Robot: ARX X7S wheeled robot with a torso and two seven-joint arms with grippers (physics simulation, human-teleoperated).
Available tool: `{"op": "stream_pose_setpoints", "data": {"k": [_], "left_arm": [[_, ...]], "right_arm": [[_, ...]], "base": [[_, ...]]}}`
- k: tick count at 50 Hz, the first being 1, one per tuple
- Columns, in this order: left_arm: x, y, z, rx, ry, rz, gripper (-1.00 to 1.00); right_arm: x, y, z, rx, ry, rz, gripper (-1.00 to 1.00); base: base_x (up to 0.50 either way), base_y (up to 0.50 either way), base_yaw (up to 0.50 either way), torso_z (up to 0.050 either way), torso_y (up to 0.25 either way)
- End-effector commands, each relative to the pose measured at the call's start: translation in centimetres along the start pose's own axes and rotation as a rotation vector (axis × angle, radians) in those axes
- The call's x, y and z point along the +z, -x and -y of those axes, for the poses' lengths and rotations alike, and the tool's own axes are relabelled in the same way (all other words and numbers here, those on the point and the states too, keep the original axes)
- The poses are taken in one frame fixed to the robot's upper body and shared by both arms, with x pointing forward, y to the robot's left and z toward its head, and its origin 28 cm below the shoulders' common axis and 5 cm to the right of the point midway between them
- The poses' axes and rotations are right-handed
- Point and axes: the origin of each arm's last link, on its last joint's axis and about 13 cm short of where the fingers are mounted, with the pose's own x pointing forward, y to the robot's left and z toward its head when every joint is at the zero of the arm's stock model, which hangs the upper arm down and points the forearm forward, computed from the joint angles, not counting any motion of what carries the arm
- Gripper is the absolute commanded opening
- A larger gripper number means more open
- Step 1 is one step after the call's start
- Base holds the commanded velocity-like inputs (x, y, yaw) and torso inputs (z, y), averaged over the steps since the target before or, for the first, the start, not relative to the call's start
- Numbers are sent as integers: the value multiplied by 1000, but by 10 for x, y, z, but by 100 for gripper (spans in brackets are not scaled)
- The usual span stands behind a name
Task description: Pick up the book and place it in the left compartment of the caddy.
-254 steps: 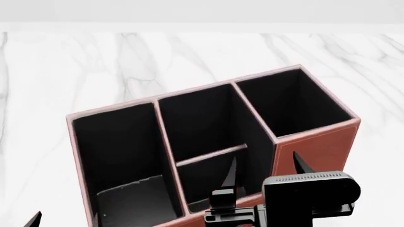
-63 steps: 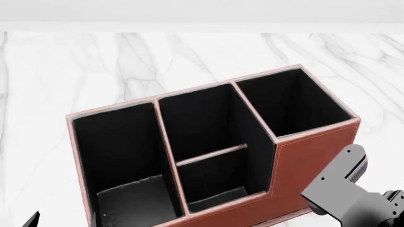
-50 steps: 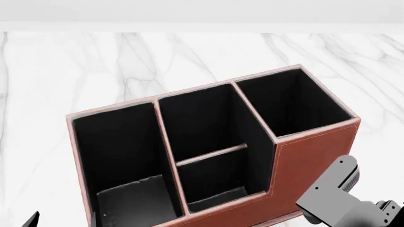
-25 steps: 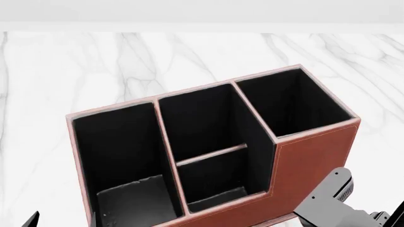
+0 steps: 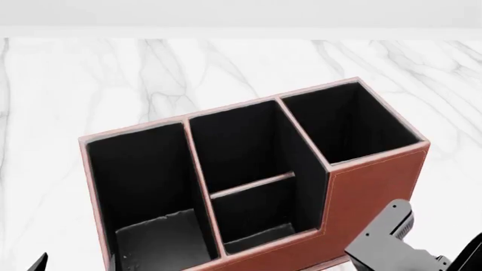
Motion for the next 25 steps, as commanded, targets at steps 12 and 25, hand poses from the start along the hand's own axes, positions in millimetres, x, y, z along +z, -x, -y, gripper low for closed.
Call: {"op": "stream_pose_setpoints", "data": {"k": [12, 25], "left_arm": [[0, 0, 0, 4, 0, 4, 100], [0, 0, 0, 4, 0, 4, 100]], "right_arm": [[15, -11, 3, 1, -252, 175, -100], [23, -10, 0, 88, -378, 228, -100]], "base": [[1, 0, 2, -1, 0], [0, 0, 1, 0, 0]]}}
